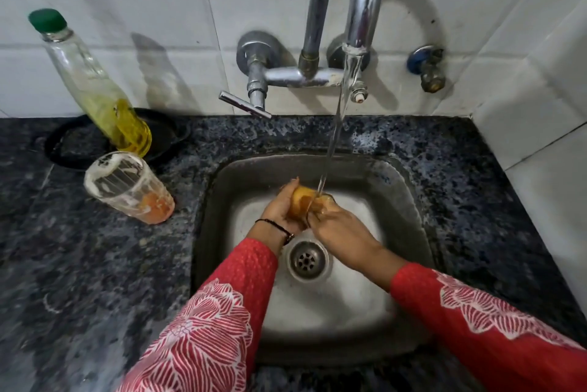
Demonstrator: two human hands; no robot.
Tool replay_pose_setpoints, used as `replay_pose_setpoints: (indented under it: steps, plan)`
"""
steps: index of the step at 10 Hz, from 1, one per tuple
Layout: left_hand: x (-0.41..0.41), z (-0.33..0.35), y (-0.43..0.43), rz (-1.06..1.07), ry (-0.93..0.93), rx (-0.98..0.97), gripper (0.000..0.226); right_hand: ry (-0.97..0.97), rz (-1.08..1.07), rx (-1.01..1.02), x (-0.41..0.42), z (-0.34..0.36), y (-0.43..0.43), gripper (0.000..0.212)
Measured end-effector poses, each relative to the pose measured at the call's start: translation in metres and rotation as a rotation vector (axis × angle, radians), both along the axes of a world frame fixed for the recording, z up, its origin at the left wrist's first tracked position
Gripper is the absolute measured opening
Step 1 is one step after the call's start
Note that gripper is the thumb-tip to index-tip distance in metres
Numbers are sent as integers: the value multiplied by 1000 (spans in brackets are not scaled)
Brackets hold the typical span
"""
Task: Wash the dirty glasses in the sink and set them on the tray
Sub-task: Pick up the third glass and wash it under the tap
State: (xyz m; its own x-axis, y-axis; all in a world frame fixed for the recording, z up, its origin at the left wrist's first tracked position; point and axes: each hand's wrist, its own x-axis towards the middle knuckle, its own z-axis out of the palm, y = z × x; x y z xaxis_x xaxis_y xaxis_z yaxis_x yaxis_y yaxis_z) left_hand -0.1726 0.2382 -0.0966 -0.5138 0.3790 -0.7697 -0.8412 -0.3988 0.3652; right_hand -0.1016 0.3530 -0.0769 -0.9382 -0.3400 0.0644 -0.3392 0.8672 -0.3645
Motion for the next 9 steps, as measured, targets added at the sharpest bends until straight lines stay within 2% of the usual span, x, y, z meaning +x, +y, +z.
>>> replay_pose_setpoints:
  steps: [1,2,3,4,5,6,7,8,9]
  plan:
    - [0,-2,1,54,49,97,52,162,-70,-27,0,6,-8,38]
    - [0,8,7,55,144,69,36,-309,-578,-950,-5,22,-39,28]
    - [-1,14,9,0,172,-41,27,-414,-627,-1278,-8,26,-48,26]
    - [-1,15,2,-85,110,-43,26,-286,-179,-636,7,16,-21,31]
    - [3,13,-1,-105,83,-28,41,220,173,444,7,-9,17,34]
    - [8,12,3,-82,108,39,48,171,-76,115,11,-1,-5,32]
    - [12,14,9,-53,121,37,50,-461,-678,-958,-3,38,-34,29]
    - [14,16,10,-20,118,29,56,-496,-616,-933,-10,38,-37,24]
    - [8,17,4,17,30,37,61,-262,-41,116,-6,26,-19,37]
